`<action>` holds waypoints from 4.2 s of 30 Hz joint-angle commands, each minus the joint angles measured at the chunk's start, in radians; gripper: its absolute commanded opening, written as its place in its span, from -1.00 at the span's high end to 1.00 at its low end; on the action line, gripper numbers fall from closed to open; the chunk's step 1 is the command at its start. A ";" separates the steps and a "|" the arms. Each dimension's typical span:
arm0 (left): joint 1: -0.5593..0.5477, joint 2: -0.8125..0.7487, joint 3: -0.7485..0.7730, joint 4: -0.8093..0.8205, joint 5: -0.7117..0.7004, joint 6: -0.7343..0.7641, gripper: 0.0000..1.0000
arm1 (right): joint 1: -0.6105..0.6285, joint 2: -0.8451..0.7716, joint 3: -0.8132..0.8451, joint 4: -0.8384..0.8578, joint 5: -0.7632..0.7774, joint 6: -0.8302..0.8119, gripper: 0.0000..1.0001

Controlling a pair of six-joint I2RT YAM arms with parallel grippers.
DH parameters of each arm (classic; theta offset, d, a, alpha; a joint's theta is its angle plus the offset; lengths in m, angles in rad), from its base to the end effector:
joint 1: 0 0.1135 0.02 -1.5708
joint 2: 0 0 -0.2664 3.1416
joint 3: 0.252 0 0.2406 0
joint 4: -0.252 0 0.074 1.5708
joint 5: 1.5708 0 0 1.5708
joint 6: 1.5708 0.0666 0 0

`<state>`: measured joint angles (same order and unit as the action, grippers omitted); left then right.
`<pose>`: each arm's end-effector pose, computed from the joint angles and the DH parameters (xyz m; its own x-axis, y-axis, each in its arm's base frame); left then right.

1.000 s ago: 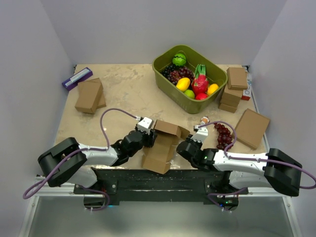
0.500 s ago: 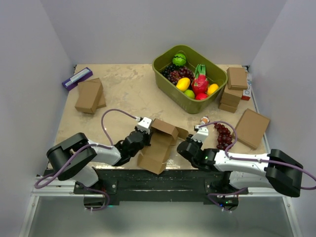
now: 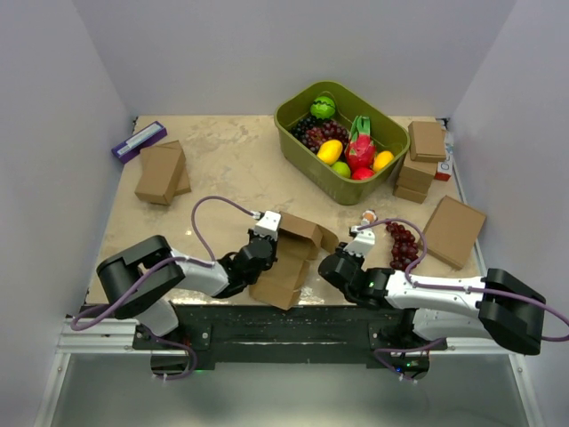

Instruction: Fold the paper box

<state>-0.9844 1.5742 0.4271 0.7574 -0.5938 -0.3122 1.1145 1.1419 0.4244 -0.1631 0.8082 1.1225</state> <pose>0.1920 -0.2217 0.1431 -0.3241 0.0279 -0.9456 0.3199 0.9439 -0.0818 0.1316 0.1589 0.1552 -0.5233 0.3467 -0.7784 0.1253 0.9349 0.3321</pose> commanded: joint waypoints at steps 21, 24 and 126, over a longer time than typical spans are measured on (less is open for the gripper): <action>-0.060 -0.086 -0.025 -0.012 0.011 -0.042 -0.32 | 0.004 -0.149 0.005 -0.016 -0.003 -0.045 -0.04; -0.059 -0.169 -0.054 -0.053 0.074 -0.030 -0.53 | 0.005 -0.198 0.027 -0.067 -0.033 -0.075 -0.37; 0.464 -0.223 0.412 -0.822 0.945 0.038 -0.78 | -0.337 -0.027 0.169 0.201 -0.661 -0.141 -0.56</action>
<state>-0.5304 1.2606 0.8276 -0.0029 0.2836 -0.3405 0.7883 1.1213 0.6079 -0.0418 0.1570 0.9440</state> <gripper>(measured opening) 0.915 0.776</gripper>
